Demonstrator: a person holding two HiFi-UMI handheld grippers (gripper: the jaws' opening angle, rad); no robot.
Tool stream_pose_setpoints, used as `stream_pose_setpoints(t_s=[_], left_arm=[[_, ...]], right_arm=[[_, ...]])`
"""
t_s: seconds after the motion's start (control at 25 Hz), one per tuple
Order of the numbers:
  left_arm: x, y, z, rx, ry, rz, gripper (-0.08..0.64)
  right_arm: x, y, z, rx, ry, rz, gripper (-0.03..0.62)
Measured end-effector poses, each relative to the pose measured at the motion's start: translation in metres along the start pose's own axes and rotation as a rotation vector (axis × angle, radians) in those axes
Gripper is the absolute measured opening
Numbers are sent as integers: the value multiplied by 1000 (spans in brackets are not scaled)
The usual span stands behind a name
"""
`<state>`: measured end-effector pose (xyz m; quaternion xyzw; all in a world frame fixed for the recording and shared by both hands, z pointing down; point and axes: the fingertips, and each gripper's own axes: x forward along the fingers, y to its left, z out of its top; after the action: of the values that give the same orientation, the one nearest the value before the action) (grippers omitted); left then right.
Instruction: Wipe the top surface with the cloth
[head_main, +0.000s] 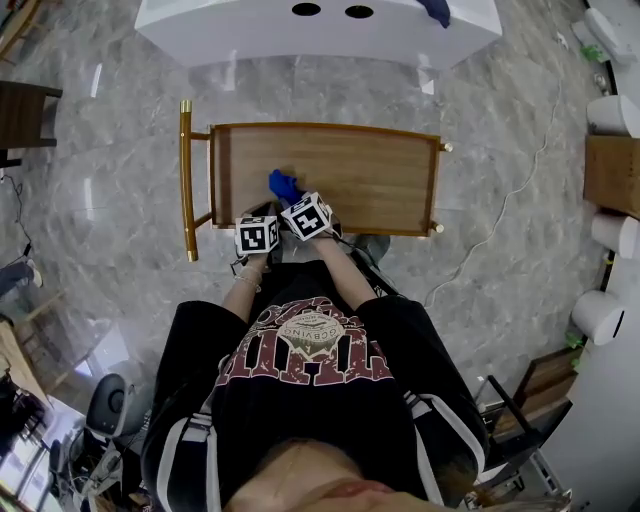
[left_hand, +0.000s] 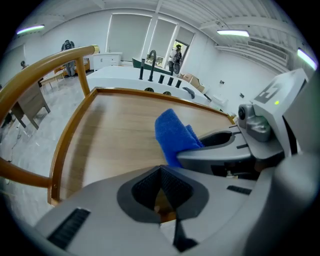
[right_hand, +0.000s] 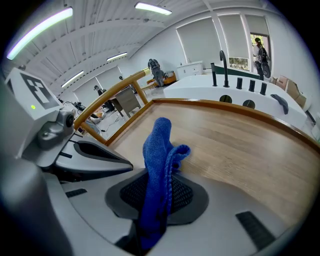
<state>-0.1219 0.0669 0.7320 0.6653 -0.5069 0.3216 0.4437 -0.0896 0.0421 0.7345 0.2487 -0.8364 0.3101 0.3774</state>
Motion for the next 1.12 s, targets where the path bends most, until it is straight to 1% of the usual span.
stream_pose_setpoints(t_s=[0.2, 0.84, 1.12], left_arm=[[5, -7, 4, 22, 3, -12, 48], [28, -61, 9, 154, 49, -104, 48], [31, -79, 8, 190, 56, -127, 48]], right_arm=[[-8, -7, -4, 22, -5, -16, 87], [-41, -49, -31, 113, -47, -103, 87], [-56, -62, -43, 145, -49, -126, 87]])
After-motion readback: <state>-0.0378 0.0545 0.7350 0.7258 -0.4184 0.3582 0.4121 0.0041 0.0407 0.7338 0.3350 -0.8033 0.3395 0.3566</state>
